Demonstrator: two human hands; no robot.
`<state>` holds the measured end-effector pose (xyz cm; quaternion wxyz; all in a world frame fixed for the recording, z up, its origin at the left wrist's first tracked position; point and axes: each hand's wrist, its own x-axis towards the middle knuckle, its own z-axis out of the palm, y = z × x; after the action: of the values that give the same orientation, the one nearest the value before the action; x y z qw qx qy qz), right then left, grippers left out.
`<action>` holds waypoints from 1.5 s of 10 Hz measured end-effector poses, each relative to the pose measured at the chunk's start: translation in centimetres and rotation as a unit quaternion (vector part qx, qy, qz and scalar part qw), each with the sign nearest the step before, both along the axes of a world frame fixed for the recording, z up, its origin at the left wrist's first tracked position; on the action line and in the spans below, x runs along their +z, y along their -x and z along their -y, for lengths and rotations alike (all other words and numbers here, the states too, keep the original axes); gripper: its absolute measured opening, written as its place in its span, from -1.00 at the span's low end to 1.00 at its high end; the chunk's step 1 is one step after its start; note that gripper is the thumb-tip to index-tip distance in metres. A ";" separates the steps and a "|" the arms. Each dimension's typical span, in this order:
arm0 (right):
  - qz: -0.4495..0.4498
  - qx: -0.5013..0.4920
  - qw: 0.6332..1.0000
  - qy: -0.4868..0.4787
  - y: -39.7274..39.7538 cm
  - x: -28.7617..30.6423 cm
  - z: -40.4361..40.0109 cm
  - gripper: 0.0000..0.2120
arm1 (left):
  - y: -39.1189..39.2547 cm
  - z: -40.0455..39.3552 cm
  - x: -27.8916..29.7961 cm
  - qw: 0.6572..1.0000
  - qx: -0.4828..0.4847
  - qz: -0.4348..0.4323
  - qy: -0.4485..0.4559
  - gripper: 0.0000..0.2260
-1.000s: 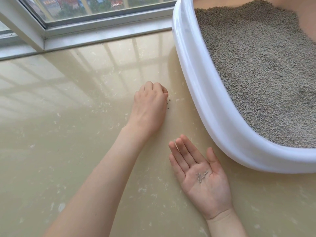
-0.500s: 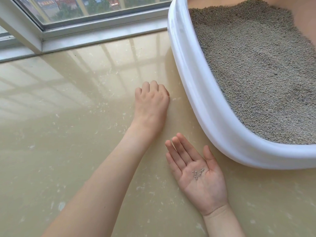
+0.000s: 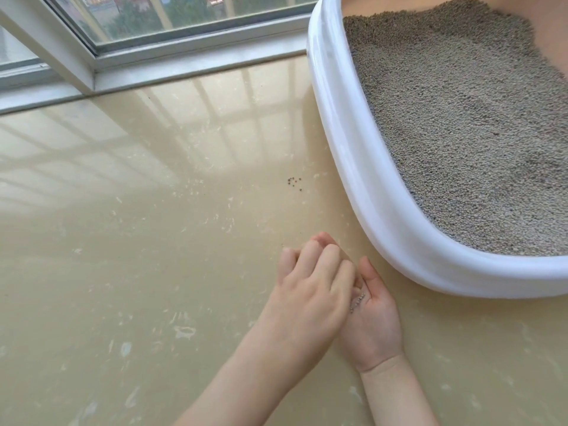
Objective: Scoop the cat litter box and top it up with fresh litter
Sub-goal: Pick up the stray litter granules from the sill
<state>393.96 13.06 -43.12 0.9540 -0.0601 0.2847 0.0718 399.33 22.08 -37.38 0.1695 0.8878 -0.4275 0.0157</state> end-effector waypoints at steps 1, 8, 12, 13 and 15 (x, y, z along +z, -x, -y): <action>-0.011 -0.008 0.997 -0.079 -0.4 0.8 0.3 -0.51 | 0.3 0.7 0.4 0.999 -0.010 0.036 0.003 -0.74; 0.064 -0.019 0.998 -0.005 -0.7 -0.8 0.2 -0.51 | -13.5 -0.8 -3.8 0.975 0.172 -0.134 0.029 -0.57; 0.055 -0.021 0.998 -0.007 -0.6 -0.7 0.1 -0.51 | -15.8 -0.7 -4.3 0.999 0.029 -0.011 0.043 -0.91; 0.051 -0.020 0.998 -0.004 -0.6 -0.7 0.1 -0.50 | -16.4 -0.5 -4.0 1.000 -0.016 0.015 0.004 -0.91; 0.046 -0.018 0.999 -0.004 -0.6 -0.6 0.0 -0.51 | -16.8 -0.3 -3.4 0.995 -0.077 0.056 -0.038 -0.86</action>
<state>394.56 13.03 -43.74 0.9674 -0.0546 0.2415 0.0528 416.12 22.37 -40.76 0.1120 0.8559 -0.5036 0.0355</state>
